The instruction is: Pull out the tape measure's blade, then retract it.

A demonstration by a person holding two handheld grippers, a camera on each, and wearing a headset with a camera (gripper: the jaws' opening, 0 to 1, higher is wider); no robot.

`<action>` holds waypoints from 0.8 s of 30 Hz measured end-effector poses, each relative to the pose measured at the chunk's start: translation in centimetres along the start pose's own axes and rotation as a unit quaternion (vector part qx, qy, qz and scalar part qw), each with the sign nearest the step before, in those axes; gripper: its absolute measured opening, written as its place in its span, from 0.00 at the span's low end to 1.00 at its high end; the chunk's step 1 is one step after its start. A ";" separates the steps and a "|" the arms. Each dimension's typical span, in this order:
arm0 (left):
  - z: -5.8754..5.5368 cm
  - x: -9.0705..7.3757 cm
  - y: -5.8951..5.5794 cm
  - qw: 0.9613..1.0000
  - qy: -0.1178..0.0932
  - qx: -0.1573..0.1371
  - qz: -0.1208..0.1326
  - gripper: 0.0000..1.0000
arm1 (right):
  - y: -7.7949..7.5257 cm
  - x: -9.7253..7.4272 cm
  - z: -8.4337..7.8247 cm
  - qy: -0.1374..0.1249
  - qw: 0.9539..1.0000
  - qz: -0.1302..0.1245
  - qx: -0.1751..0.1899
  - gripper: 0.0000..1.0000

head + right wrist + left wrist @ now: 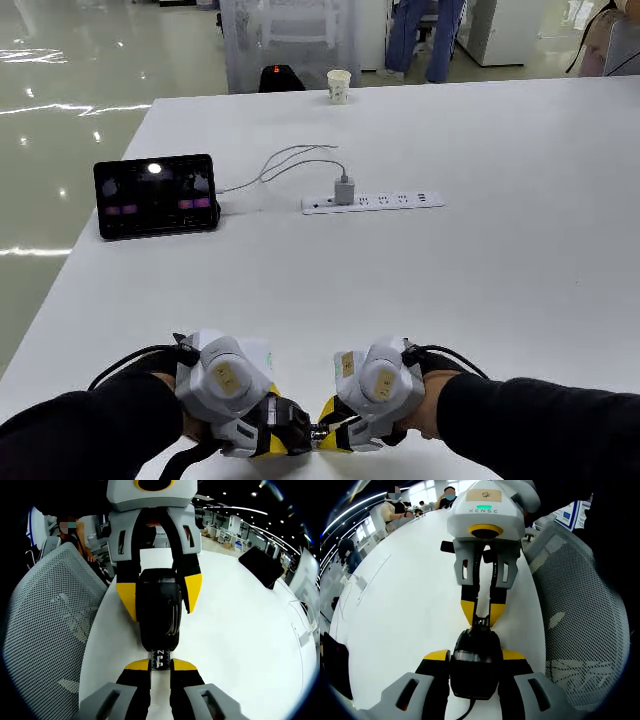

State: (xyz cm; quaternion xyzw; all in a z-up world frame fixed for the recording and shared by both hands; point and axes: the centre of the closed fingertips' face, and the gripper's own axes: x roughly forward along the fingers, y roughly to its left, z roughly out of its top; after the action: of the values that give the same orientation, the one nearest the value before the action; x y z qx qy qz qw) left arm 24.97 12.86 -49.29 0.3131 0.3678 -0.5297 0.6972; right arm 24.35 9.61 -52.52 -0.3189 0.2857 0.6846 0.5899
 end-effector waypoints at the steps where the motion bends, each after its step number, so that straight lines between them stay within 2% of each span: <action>1: 0.0 0.0 0.0 1.000 0.000 0.000 0.000 0.31 | 0.0 -0.1 -0.1 0.001 1.000 0.001 0.001 0.10; 24: -0.1 -0.1 0.0 1.000 0.000 0.001 0.001 0.31 | 0.1 -0.9 -1.2 0.008 1.000 0.000 0.003 0.10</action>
State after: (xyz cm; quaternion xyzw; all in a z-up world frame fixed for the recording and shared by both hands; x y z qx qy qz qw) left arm 24.97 12.97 -49.23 0.3142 0.3664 -0.5294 0.6977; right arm 24.43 8.12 -52.52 -0.3221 0.2924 0.6812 0.5888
